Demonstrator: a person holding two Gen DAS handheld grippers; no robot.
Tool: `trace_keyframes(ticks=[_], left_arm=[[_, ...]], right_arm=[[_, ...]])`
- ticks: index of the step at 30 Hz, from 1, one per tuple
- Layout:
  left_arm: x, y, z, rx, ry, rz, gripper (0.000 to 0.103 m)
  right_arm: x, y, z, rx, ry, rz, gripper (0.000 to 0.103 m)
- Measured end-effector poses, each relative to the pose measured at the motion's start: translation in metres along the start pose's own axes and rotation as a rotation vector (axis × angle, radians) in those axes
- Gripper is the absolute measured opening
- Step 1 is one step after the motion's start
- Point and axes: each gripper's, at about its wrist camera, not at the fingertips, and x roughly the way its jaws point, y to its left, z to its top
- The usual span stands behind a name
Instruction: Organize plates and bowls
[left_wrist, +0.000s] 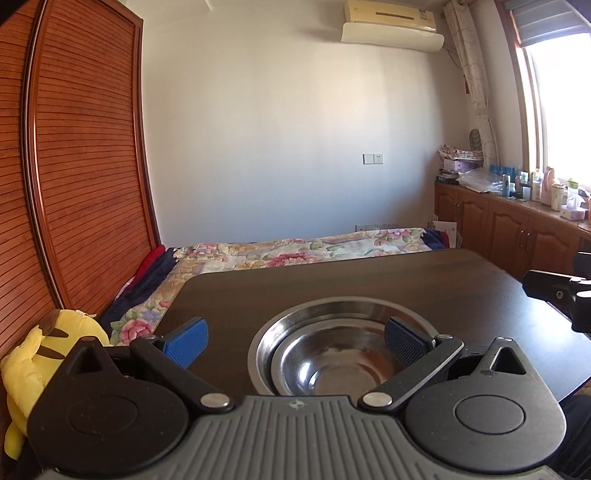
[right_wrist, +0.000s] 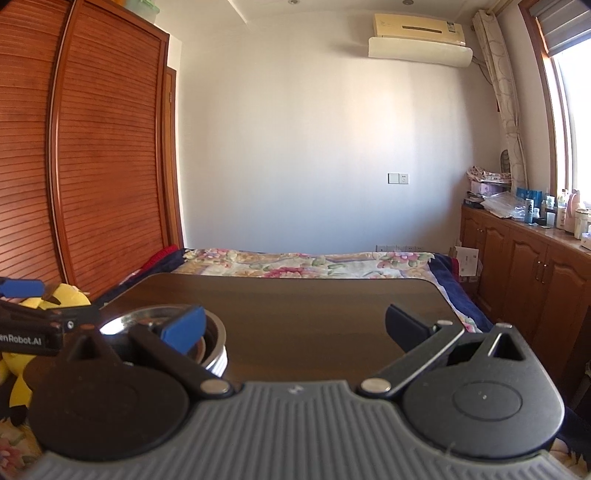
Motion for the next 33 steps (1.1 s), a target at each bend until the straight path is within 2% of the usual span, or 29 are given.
trace_keyframes(ticks=[14, 33], left_arm=[[0.008, 0.008, -0.012, -0.014, 0.029, 0.013, 0.103], [0.01, 0.006, -0.013, -0.005, 0.029, 0.018, 0.103]], right_arm=[[0.006, -0.006, -0.013, 0.007, 0.029, -0.049, 0.103], [0.003, -0.012, -0.012, 0.019, 0.032, -0.056, 0.103]])
